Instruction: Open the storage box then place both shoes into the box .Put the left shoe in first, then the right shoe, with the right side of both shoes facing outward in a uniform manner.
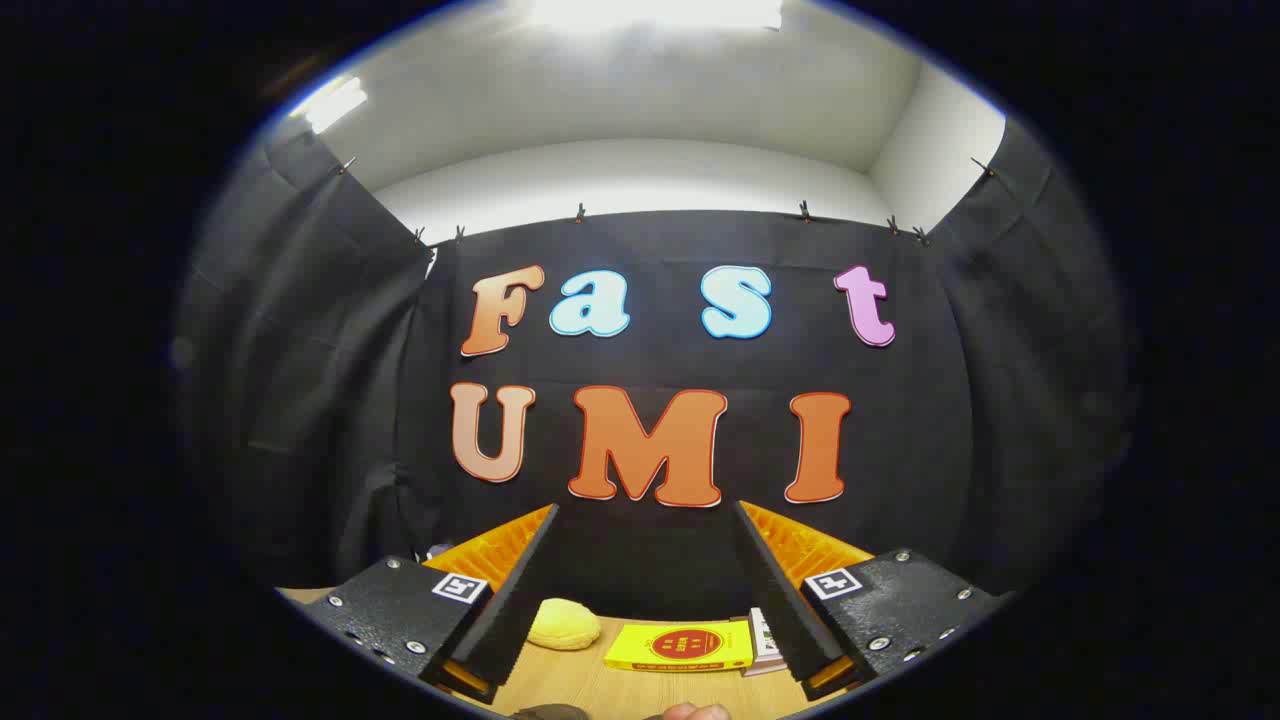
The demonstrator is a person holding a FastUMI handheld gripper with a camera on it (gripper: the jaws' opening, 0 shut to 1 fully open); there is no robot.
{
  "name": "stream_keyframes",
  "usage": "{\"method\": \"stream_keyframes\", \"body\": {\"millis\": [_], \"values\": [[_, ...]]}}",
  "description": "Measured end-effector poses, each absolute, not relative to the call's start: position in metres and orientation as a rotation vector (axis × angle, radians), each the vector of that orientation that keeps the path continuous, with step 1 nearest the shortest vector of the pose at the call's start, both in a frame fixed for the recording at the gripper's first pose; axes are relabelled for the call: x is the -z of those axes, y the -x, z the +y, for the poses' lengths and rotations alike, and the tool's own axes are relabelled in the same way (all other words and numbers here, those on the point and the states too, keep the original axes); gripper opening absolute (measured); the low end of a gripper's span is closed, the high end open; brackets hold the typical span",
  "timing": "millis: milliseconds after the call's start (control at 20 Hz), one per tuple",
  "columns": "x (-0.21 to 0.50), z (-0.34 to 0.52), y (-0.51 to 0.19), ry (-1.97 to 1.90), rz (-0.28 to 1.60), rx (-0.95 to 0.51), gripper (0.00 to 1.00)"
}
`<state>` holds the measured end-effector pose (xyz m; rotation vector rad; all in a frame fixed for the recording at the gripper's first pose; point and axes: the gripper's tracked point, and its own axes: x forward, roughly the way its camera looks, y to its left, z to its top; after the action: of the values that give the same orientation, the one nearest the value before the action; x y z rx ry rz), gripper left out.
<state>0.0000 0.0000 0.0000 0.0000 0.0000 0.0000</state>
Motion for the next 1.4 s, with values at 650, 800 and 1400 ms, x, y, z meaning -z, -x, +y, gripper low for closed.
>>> {"method": "stream_keyframes", "body": {"millis": [650,800,1400], "values": [[0.001,0.014,0.004,0.002,0.013,-0.032,0.99],[0.002,0.018,0.004,-0.015,0.025,-0.047,0.99],[0.014,0.072,0.013,-0.078,0.056,-0.189,0.99]]}}
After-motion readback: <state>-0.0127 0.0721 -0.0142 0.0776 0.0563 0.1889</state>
